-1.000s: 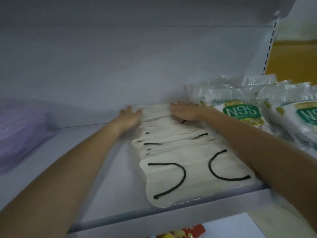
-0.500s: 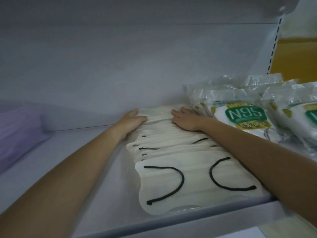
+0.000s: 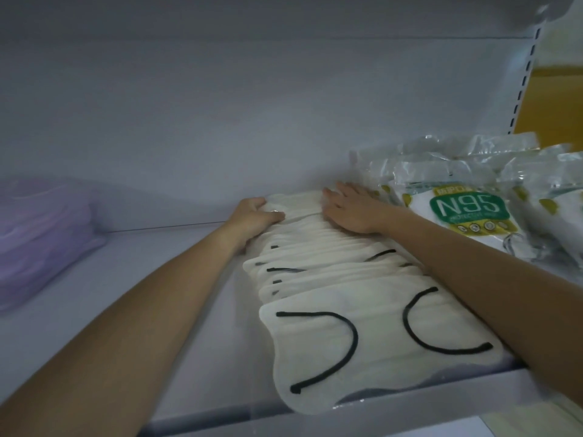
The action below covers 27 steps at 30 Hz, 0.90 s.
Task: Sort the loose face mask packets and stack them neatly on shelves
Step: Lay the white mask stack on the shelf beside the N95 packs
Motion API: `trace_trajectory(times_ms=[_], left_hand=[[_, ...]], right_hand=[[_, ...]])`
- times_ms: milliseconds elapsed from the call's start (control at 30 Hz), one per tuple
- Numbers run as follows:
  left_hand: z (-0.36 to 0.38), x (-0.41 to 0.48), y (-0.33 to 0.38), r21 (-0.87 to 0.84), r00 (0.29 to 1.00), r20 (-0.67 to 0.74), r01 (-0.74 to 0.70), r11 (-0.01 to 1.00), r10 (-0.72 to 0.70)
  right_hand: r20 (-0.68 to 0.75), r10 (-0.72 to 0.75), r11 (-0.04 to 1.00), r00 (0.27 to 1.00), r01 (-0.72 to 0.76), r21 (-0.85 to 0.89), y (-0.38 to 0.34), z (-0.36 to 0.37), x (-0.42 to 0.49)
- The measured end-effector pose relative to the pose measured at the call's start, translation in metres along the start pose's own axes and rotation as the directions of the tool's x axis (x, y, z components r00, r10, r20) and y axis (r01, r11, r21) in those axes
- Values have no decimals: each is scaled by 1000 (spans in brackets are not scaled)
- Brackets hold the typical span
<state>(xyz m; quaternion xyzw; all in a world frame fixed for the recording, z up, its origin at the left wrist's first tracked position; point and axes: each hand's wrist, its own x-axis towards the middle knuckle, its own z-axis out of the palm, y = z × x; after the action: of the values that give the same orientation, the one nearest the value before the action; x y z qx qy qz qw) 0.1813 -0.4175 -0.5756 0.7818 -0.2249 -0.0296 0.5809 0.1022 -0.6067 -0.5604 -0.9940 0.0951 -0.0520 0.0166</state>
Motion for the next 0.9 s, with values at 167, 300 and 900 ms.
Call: trace_trajectory(times_ms=[167,300,900], left_hand=[[2,1,2,534,988,-125,-12,845,93],[3,2,27,585,933,112,-339,737,341],[22,0,5,808,926,376,-313,499,-28]], right_hand=[[148,17,1000,989,-16,-5,-1,6,-3],[185,34,998,982,-25,-54,-2,2,0],[86,6,1000,996,-8,23,11,12,7]])
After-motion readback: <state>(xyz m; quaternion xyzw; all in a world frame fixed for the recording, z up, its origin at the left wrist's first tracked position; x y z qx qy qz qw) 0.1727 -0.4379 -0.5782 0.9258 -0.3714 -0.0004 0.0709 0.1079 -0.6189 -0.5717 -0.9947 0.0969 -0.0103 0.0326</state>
